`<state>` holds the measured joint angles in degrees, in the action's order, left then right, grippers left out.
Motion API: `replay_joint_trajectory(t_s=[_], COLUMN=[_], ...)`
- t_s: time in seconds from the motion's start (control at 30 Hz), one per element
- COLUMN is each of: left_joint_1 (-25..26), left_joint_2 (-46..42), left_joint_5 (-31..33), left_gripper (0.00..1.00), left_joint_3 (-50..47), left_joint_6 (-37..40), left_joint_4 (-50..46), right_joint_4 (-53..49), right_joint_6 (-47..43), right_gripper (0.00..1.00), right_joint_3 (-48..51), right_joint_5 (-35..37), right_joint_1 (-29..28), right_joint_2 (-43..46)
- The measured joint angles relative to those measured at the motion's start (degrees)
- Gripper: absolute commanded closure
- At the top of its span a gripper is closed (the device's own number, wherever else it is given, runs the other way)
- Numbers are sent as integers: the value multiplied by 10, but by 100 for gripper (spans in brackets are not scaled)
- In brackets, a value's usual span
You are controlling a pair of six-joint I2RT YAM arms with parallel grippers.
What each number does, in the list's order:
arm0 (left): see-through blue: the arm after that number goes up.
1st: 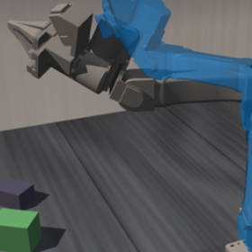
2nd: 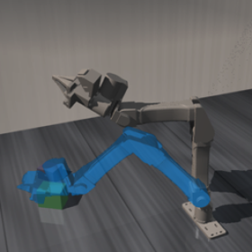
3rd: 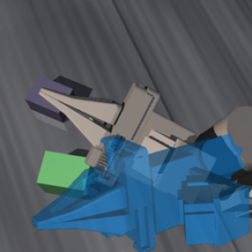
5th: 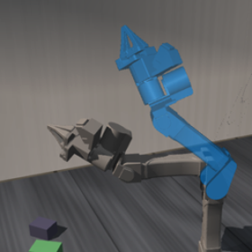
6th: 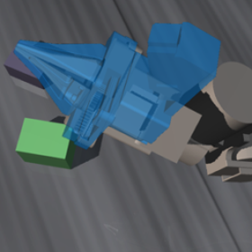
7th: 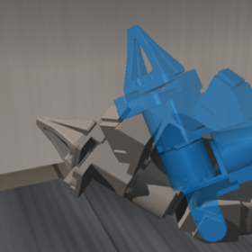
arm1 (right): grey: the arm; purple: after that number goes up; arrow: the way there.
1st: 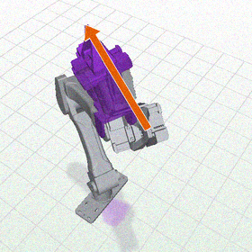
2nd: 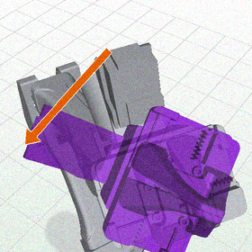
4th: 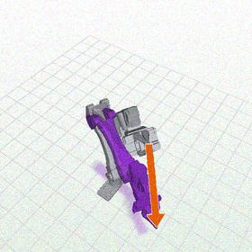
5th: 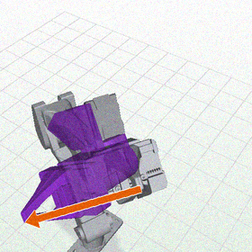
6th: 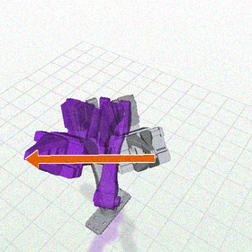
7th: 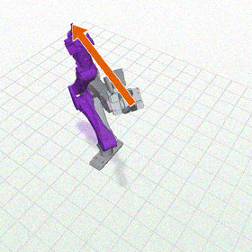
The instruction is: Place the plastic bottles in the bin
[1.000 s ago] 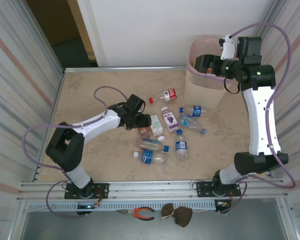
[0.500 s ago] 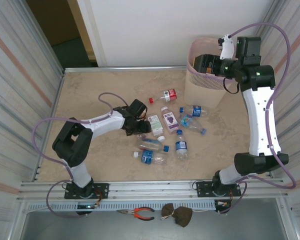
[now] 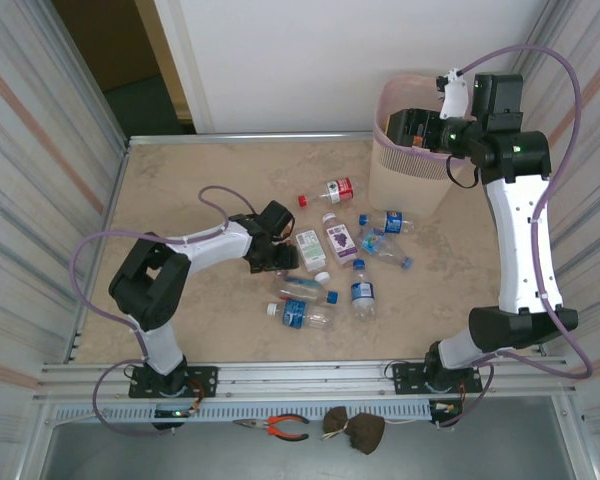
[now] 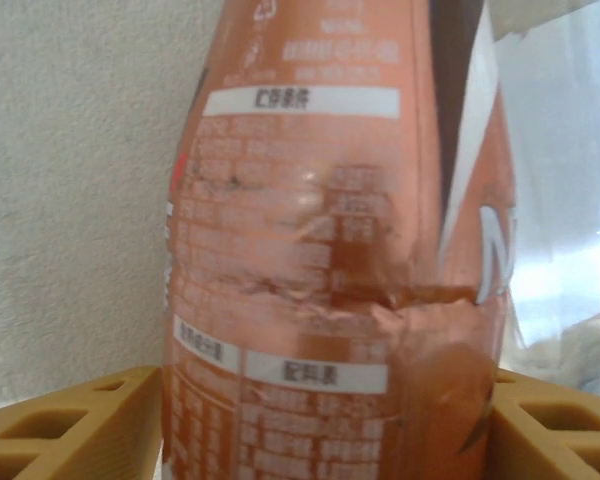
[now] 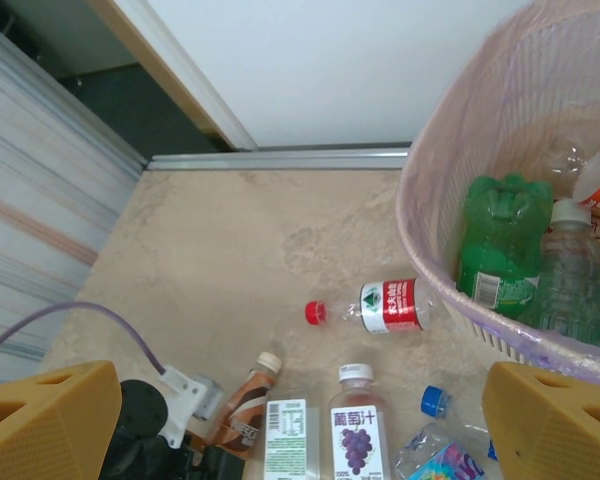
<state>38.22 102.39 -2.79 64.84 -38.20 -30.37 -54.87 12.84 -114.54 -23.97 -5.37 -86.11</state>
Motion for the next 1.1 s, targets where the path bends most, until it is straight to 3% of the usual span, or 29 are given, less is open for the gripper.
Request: replay_joint_trajectory(t_s=[0.73,1.1], left_joint_1=[-19,-19], left_joint_2=[-10,-106], left_joint_5=[21,29], left_gripper=[40,43], left_joint_3=[-6,-7], left_joint_6=[33,72], left_joint_4=[-15,-14], right_joint_4=[5,45], right_joint_6=[0,5], right_gripper=[8,9], right_joint_3=[3,34], right_joint_5=[0,-14], right_joint_1=[-8,-12], right_joint_2=[1,29])
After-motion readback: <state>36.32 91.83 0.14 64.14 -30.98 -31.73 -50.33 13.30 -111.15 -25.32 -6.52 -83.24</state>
